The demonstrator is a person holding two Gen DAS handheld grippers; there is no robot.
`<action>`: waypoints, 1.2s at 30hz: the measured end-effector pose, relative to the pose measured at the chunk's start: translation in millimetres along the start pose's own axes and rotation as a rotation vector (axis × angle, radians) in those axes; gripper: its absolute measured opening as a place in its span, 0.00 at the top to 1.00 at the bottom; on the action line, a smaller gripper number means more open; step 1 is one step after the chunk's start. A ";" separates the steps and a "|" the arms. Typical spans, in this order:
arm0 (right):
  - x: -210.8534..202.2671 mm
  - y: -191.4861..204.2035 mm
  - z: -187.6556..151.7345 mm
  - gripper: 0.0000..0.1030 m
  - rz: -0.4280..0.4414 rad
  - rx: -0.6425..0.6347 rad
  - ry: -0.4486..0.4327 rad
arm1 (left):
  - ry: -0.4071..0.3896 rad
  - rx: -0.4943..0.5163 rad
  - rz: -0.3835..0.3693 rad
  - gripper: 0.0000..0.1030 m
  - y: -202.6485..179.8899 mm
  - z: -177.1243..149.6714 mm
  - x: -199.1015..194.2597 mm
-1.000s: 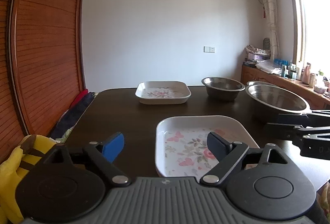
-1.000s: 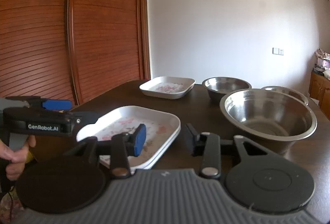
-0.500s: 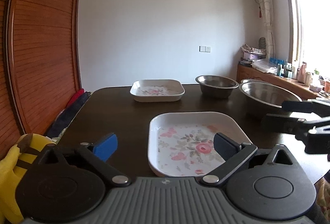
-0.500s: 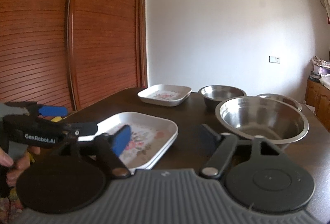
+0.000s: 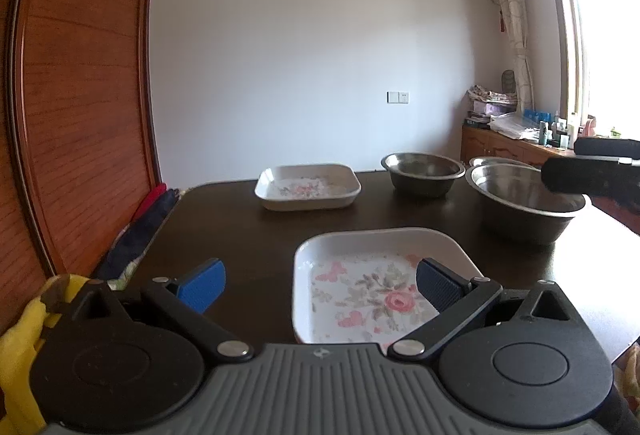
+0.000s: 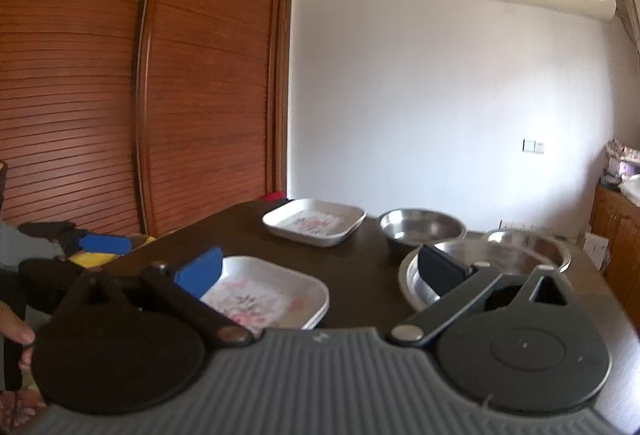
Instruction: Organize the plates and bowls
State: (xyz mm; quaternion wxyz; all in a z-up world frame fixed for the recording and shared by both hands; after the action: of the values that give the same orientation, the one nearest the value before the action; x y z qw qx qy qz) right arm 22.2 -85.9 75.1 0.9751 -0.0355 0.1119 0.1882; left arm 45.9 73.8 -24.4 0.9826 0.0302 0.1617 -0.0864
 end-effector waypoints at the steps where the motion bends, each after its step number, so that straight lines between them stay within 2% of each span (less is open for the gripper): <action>1: 0.9 -0.8 3.0 0.00 -0.002 -0.003 -0.003 | -0.002 0.002 0.000 0.00 1.3 2.6 -0.2; 10: 22.2 -8.0 41.3 0.00 0.062 -0.037 0.023 | 0.020 -0.028 -0.014 0.00 20.4 35.6 19.2; 13: 41.3 -8.3 55.9 0.00 0.100 -0.065 0.060 | 0.034 -0.020 -0.030 0.00 26.1 48.4 32.8; 19: 91.4 -7.4 92.1 0.00 0.181 -0.055 0.113 | 0.059 0.009 -0.003 0.00 46.4 73.0 68.8; 24: 134.5 -2.8 101.4 0.11 0.231 -0.036 0.178 | 0.086 0.012 -0.014 0.00 60.2 85.5 94.6; 27: 157.2 -0.5 102.4 0.12 0.251 -0.018 0.206 | 0.115 -0.004 -0.033 0.05 68.5 88.1 113.5; 31: 190.7 1.8 93.2 0.13 0.273 0.000 0.268 | 0.183 -0.020 -0.057 0.18 77.5 84.7 143.1; 33: 206.0 1.0 85.8 0.17 0.270 0.013 0.291 | 0.187 -0.012 -0.041 0.21 84.2 85.4 152.3; 36: 224.6 -3.0 75.8 0.21 0.257 -0.002 0.322 | 0.210 -0.035 -0.057 0.28 90.9 88.1 169.4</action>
State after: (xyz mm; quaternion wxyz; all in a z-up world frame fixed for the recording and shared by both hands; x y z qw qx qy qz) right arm 241.9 0.4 96.9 0.9126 -0.0513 0.2698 0.3029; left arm 247.7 128.4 7.0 0.9578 0.0172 0.2661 -0.1076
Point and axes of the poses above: each gripper's, at about its wrist camera, not at the fingertips, and x roughly the way its jaws point, y to its left, z to its top, the point moved 10 cm from there along x, roughly the way its jaws point, and after that the axes turned 1 degree about -x, right-handed, at the moved point
